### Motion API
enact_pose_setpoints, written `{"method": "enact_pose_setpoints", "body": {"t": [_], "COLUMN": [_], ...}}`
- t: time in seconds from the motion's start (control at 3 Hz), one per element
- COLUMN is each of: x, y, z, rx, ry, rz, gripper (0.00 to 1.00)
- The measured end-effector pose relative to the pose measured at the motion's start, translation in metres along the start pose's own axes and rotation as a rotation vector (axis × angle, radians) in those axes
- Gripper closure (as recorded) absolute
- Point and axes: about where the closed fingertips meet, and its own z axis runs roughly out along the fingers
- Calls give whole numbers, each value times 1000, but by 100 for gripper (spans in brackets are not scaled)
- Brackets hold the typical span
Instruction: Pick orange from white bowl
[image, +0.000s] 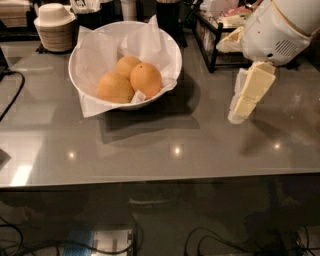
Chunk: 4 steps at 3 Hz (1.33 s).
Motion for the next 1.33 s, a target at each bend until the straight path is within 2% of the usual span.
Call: {"method": "enact_pose_setpoints", "body": {"t": [0.33,0.67,1.33], "x": [-46,-84,-133], "y": [-21,-40,-88], "z": [17,42,110], "rx": [12,39,35], "ry": [-46,-31,54], "rz": [-107,-180,-241], "gripper": [0,0,0]}}
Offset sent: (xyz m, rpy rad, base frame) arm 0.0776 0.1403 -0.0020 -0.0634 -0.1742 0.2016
